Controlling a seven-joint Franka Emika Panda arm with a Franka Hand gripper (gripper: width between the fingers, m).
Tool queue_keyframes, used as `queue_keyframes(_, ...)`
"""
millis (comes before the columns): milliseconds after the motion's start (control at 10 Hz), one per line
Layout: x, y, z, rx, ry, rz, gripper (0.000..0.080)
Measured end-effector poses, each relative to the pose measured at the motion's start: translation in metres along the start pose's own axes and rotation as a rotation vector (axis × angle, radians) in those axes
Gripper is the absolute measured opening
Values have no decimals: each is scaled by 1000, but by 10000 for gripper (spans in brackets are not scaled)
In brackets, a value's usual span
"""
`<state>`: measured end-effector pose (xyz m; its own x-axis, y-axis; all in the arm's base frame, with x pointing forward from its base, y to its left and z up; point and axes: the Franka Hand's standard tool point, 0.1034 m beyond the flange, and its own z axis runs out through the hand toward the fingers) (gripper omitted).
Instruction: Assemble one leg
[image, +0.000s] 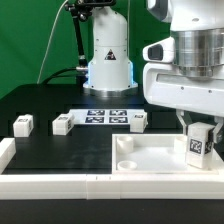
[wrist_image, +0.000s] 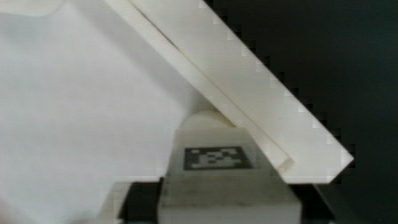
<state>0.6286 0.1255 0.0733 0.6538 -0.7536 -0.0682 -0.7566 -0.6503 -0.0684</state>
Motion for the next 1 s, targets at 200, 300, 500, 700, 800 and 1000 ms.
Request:
queue_keyframes(200, 0, 0, 0, 3, -3, -22, 297)
queue_keyframes(300, 3, 1, -1, 4, -2, -108, 488)
queue_keyframes(500, 3, -1, -4, 1, 5, -251, 614)
queue_keyframes(700, 3, -1, -4, -5, 10, -532, 648)
queue_keyframes(800, 0, -3, -4, -9, 12, -651, 648)
queue_keyframes(1000, -3, -5, -4, -18, 16, -853, 648)
